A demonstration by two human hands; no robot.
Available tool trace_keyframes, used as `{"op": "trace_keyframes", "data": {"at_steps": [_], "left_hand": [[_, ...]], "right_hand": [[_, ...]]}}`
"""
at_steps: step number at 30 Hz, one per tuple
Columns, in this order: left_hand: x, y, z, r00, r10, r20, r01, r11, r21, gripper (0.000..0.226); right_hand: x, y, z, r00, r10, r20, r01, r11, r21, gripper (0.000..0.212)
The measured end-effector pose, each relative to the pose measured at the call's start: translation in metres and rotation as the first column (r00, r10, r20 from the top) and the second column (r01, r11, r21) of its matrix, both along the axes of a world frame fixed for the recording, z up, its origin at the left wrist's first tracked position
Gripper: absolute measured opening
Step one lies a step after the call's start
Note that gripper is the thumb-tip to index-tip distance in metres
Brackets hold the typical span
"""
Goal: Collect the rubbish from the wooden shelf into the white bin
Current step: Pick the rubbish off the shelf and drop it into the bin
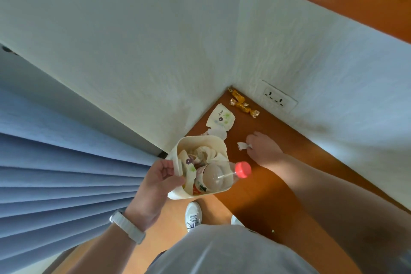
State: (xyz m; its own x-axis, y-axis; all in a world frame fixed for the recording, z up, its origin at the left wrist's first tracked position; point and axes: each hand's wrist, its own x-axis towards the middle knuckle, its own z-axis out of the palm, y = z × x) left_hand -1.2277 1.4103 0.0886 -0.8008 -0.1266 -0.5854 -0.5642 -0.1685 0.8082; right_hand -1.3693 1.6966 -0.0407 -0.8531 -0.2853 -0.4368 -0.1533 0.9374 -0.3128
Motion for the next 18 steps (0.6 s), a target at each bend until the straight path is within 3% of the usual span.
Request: {"op": "trace_keyframes", "data": {"at_steps": [6,10,13,18], "left_hand": [[-0.001,-0.003,0.003,1.000,-0.024,-0.017,0.024,1.000,-0.009,0.037],[-0.002,-0.004,0.007,0.998,-0.043,-0.054,0.042,0.999,-0.023,0.047],[-0.001,-0.005,0.010,0.996,-0.041,-0.076,0.041,0.999,-0.001,0.048],[0.005,-0.004,0.018,0.993,-0.067,-0.095,0.070,0.997,0.025,0.049]], "right_hand": [[0.013,-0.002,0.012,0.988,-0.157,-0.004,0.157,0.987,-0.027,0.012],[0.014,-0.006,0.052,0.973,-0.204,-0.108,0.176,0.959,-0.222,0.006],[0.013,-0.015,0.101,0.978,-0.165,-0.130,0.101,0.912,-0.398,0.009],[0.016,-0.040,0.170,0.996,0.053,-0.073,-0.081,0.878,-0.471,0.011]]}}
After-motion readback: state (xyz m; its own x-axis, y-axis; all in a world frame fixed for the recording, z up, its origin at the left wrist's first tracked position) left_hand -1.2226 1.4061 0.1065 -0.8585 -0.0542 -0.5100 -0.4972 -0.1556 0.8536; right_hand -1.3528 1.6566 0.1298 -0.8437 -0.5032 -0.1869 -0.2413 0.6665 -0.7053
